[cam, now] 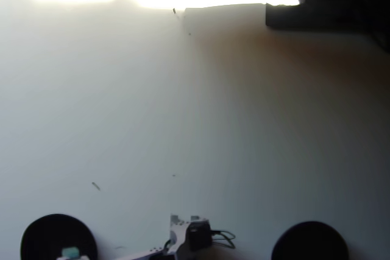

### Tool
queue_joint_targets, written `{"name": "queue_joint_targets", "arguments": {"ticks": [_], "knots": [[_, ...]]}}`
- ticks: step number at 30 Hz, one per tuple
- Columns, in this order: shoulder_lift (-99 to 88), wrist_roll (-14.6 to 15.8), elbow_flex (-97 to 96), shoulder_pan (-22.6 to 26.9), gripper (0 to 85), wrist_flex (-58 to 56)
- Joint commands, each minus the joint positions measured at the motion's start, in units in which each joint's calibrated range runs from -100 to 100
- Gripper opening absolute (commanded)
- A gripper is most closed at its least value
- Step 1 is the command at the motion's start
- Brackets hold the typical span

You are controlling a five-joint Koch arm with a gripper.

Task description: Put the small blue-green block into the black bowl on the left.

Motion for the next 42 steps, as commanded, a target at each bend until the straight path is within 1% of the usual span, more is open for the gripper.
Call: {"name": "queue_joint_targets", "arguments": {"ticks": [1, 5, 13, 17, 22, 23, 25, 26, 27, 29, 33, 39, 41, 42], "knots": [[-0.2, 0.0, -1.6, 0.7, 3.5, 4.0], [0.1, 0.0, -5.5, 0.7, 3.5, 8.3], [-1.5, 0.0, -12.7, -0.9, 3.5, 17.7], [-2.0, 0.2, -13.7, -1.5, 3.5, 19.6], [-1.9, -1.4, -18.3, -2.5, 5.3, 22.2], [-1.8, -1.7, -18.9, -2.5, 13.7, 22.2], [-1.3, -2.6, -19.5, -2.6, 33.7, 21.9], [-0.9, -3.3, -19.5, -2.8, 42.4, 21.6], [-0.9, -3.4, -19.5, -3.2, 45.7, 21.4], [-2.4, -3.4, -19.5, -4.2, 46.4, 21.0], [-9.8, -3.3, -19.5, -8.1, 46.3, 20.1], [-23.9, -2.8, -25.5, -19.9, 45.1, 19.0], [-29.2, -3.2, -31.5, -24.3, 44.5, 22.1], [-33.2, -4.2, -36.1, -26.8, 44.2, 25.4]]}}
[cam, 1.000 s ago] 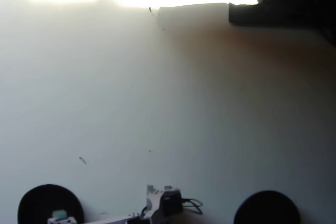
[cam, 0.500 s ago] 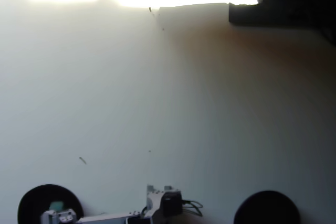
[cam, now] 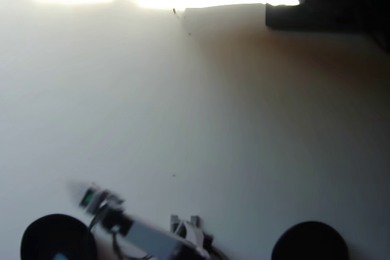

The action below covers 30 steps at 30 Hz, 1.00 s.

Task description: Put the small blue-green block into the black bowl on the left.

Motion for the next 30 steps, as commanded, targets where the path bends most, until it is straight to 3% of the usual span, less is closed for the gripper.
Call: {"name": "queue_joint_targets", "arguments": {"ticks": [1, 9, 17, 25, 30], "knots": [[-12.5, -2.0, -8.9, -7.5, 43.8, 9.1], [-32.7, -7.5, -39.6, -22.2, 44.1, 31.4], [-28.9, -7.3, -52.1, -32.1, 43.8, 57.2], [-13.5, -6.6, -62.1, -35.7, 44.2, 78.9], [-3.6, -5.8, -74.3, -36.3, 44.5, 99.1]]}}
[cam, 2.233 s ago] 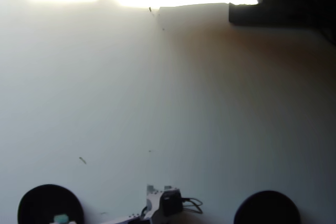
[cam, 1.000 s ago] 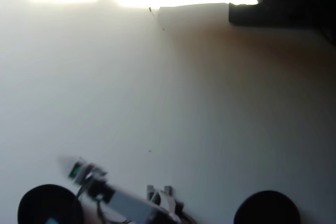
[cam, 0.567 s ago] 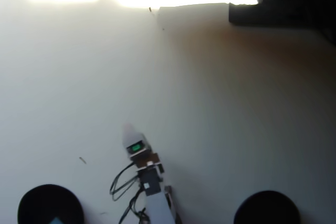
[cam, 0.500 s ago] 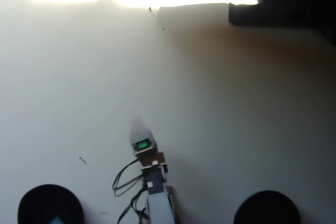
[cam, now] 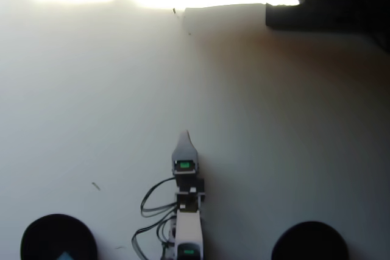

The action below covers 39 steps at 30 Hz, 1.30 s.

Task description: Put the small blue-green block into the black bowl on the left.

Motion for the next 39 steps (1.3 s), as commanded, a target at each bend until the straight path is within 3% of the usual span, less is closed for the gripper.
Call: {"name": "queue_joint_targets", "arguments": {"ticks": [1, 10, 15, 39], "knots": [[5.2, 0.4, -3.9, -0.5, 44.5, 15.8], [10.3, 0.2, -9.2, -1.1, 48.4, 17.9], [24.1, -0.1, -10.3, -1.0, 49.1, 28.0], [24.6, 0.0, -10.6, -1.0, 49.3, 28.6]]}}
